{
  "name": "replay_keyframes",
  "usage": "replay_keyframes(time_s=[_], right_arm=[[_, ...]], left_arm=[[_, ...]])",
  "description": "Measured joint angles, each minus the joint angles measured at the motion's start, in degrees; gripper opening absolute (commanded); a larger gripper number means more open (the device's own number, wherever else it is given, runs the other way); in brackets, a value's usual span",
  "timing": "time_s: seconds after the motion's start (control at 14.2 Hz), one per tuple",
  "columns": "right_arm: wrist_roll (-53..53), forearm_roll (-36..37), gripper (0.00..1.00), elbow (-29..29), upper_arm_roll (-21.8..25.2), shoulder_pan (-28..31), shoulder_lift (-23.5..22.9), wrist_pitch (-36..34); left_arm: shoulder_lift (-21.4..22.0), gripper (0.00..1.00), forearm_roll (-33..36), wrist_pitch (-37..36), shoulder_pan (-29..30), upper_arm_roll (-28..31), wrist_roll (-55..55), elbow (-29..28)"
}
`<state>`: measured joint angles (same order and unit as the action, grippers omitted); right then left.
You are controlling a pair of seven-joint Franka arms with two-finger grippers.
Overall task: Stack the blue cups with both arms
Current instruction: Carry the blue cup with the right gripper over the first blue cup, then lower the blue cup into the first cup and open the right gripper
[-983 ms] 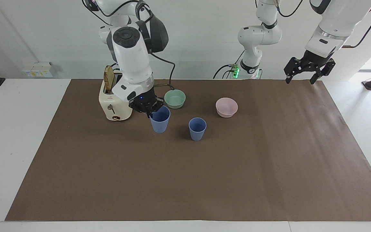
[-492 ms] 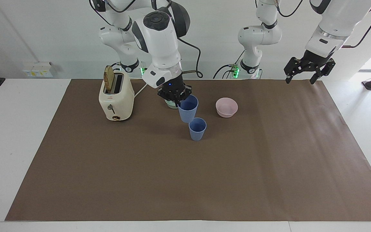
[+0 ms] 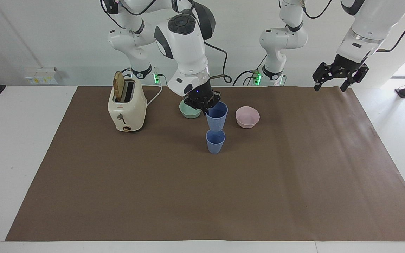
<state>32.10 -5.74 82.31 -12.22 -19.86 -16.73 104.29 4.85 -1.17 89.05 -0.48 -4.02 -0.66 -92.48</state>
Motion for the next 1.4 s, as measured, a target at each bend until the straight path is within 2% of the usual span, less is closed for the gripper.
replay_keyframes(time_s=[0.35, 1.4], right_arm=[[0.0, 0.09, 0.0, 1.21, 0.0, -0.26, -3.01, 2.37], [0.0, 0.57, 0.0, 6.55, 0.06, -0.22, -4.45, 7.71]], left_arm=[[0.0, 1.0, 0.0, -0.06, 0.24, 0.94, 0.0, 0.0], [0.0, 1.0, 0.0, -0.1, 0.24, 0.94, 0.0, 0.0]])
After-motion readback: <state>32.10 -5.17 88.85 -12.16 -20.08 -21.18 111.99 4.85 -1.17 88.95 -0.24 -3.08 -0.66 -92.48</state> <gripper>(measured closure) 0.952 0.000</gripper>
